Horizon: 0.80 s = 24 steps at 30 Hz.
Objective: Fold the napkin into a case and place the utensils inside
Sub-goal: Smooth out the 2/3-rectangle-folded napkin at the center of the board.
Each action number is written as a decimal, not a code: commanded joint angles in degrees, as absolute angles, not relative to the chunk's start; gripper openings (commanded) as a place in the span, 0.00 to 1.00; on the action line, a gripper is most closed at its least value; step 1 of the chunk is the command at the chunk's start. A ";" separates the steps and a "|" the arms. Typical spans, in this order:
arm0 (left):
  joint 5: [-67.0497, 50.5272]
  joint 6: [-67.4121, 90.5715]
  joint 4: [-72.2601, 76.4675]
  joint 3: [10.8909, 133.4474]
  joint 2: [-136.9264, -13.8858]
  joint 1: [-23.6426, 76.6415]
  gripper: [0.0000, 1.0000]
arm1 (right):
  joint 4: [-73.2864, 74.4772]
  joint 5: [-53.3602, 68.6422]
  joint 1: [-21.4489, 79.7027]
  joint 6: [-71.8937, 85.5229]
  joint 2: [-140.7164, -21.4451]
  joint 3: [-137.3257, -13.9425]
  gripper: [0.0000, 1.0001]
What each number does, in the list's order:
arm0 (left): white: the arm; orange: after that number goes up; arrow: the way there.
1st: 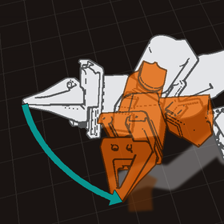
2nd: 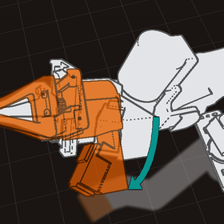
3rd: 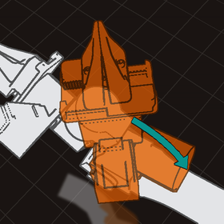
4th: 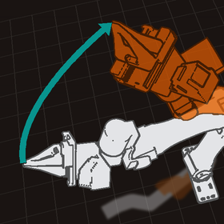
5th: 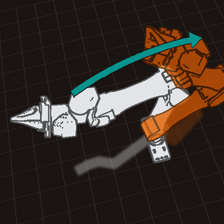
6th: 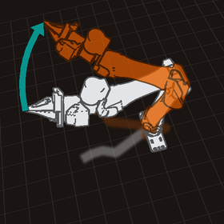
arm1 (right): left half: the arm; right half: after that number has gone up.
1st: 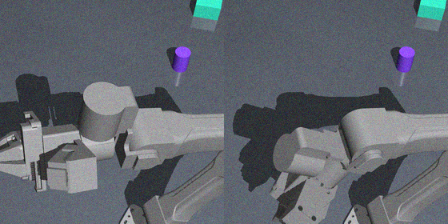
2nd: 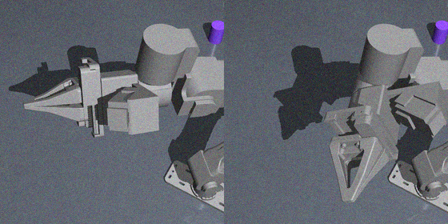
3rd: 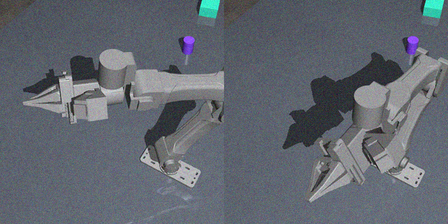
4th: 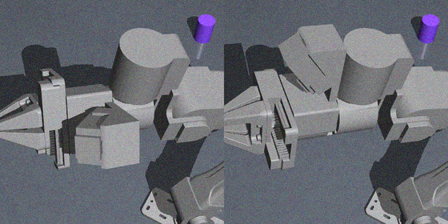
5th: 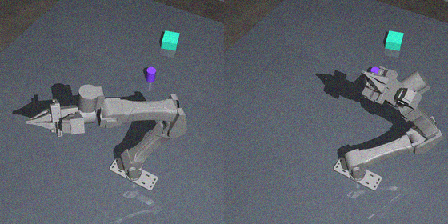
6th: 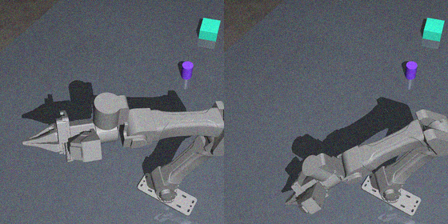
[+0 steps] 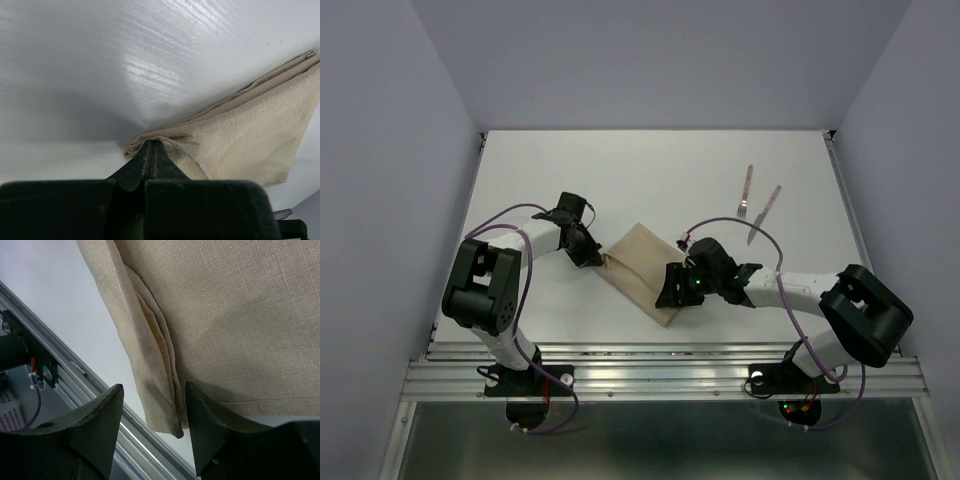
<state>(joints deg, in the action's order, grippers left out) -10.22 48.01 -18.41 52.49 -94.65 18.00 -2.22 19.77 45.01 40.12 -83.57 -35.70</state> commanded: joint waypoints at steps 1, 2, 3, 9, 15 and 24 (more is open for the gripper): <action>-4.66 46.14 -21.71 51.24 -97.73 18.46 0.00 | -7.82 23.38 44.74 41.57 -84.02 -34.54 0.56; -4.66 46.14 -21.80 51.24 -97.65 18.46 0.00 | -8.34 23.90 44.74 42.01 -84.11 -34.28 0.54; -4.66 46.14 -21.80 51.24 -97.73 18.46 0.00 | -8.61 24.17 44.74 42.19 -84.11 -34.10 0.54; -4.66 45.88 -22.23 51.77 -98.26 18.46 0.00 | -9.76 24.70 44.74 43.42 -85.25 -34.01 0.38; -3.87 45.53 -23.82 53.43 -97.74 18.46 0.00 | -9.58 19.43 44.21 44.74 -82.71 -33.58 0.11; -3.69 45.53 -25.84 55.55 -96.24 18.54 0.00 | -8.88 16.00 43.68 42.81 -81.04 -35.24 0.01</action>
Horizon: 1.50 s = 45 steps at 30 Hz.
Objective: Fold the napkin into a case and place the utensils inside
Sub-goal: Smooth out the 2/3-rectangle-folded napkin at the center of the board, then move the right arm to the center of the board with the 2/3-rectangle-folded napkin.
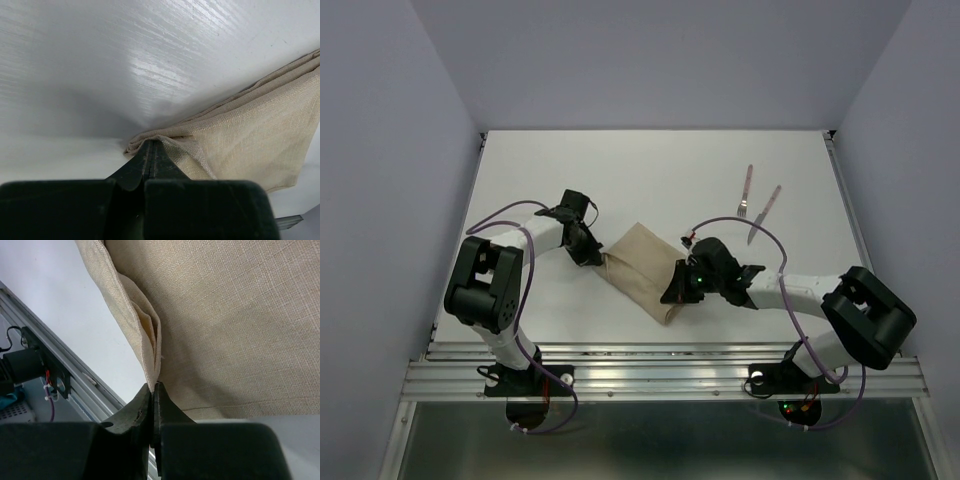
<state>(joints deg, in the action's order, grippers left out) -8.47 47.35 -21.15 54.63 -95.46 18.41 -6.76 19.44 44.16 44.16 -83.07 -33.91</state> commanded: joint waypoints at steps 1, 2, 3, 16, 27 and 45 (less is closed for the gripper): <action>-3.60 45.44 -26.10 55.81 -95.81 18.54 0.00 | -8.62 16.00 43.16 42.63 -81.21 -36.03 0.01; -3.69 45.53 -26.28 56.33 -95.71 18.63 0.00 | -8.09 16.00 43.15 42.19 -81.47 -36.30 0.01; -3.60 45.53 -26.71 56.60 -95.54 18.63 0.00 | -7.91 16.00 43.15 42.01 -81.65 -36.65 0.01; -2.46 44.21 -28.39 61.26 -98.17 18.98 0.00 | -3.79 20.65 40.35 31.39 -87.01 -40.16 0.04; -2.37 44.12 -28.04 62.40 -100.10 19.69 0.00 | 2.37 9.23 39.81 25.40 -88.68 -43.94 0.23; -2.73 44.30 -28.65 63.63 -100.63 20.74 0.00 | 5.36 -6.14 39.81 24.60 -79.37 -45.52 0.68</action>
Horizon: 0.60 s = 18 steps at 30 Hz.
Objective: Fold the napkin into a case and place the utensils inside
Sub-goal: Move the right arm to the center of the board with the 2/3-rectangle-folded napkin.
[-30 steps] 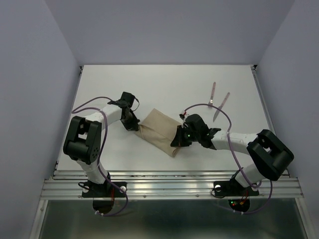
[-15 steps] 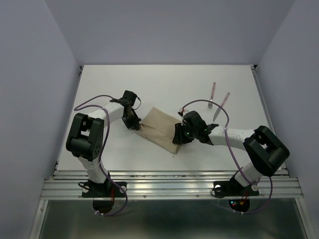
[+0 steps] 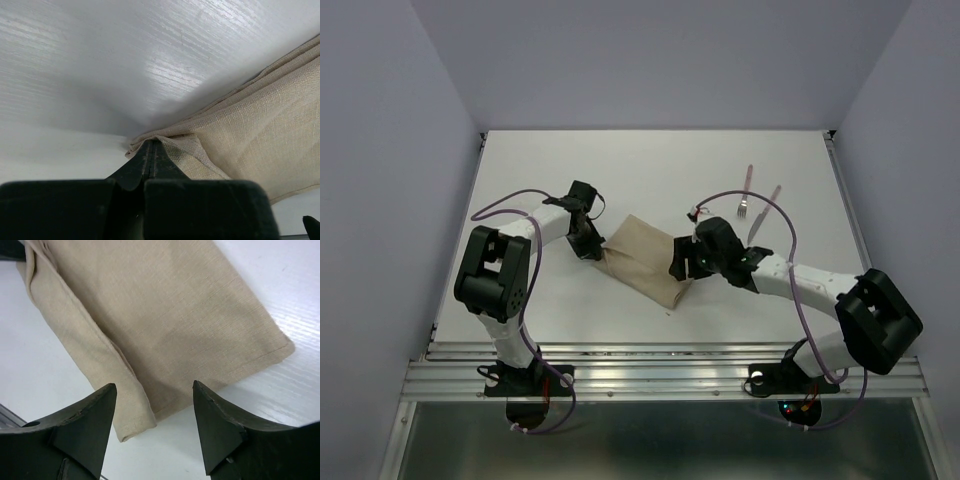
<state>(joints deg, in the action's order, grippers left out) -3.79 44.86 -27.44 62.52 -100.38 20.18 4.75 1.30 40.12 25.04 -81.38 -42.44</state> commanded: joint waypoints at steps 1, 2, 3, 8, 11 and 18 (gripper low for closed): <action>-2.81 44.21 -28.65 63.63 -100.46 20.83 0.00 | 5.45 -7.81 39.81 25.04 -79.63 -45.96 0.66; -2.73 44.21 -28.65 63.55 -100.55 20.74 0.00 | 5.71 -10.08 39.21 25.22 -81.37 -47.53 0.64; -2.72 44.21 -28.48 63.54 -100.46 20.83 0.00 | 6.23 -10.54 39.20 25.66 -82.87 -48.85 0.63; -2.55 43.77 -28.48 63.72 -100.99 20.92 0.00 | 6.59 -13.70 36.47 26.19 -93.66 -55.97 0.62; -2.46 43.33 -28.65 64.42 -101.34 20.92 0.00 | 6.68 -15.37 36.47 24.97 -96.67 -58.18 0.67; -2.37 42.72 -29.00 66.09 -102.22 21.01 0.00 | 6.24 -17.49 36.47 22.41 -101.69 -58.45 0.58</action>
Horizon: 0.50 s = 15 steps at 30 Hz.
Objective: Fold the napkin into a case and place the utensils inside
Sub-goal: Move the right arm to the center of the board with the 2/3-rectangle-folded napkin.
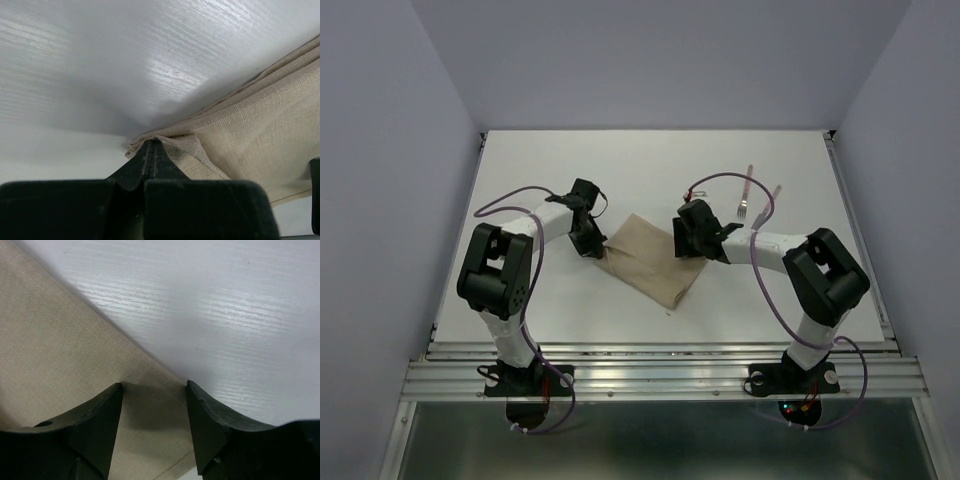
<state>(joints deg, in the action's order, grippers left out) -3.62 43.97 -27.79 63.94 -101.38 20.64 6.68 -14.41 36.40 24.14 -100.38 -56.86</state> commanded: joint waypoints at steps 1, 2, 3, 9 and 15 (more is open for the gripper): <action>-2.37 42.63 -29.09 66.35 -102.39 21.01 0.00 | 5.98 -16.79 36.47 22.50 -101.86 -57.32 0.55; -2.11 42.45 -29.27 66.79 -102.57 21.01 0.00 | 5.28 -16.35 36.47 23.11 -101.69 -56.52 0.49; -2.02 42.36 -29.44 67.14 -102.66 21.01 0.00 | 4.84 -15.74 36.47 23.64 -101.25 -55.64 0.46; -1.58 41.57 -30.14 69.52 -103.97 21.09 0.00 | 4.92 -13.01 36.47 30.65 -96.87 -49.06 0.38; -1.67 41.31 -30.41 71.01 -105.38 21.62 0.00 | 6.85 -12.74 39.19 40.59 -93.26 -44.65 0.39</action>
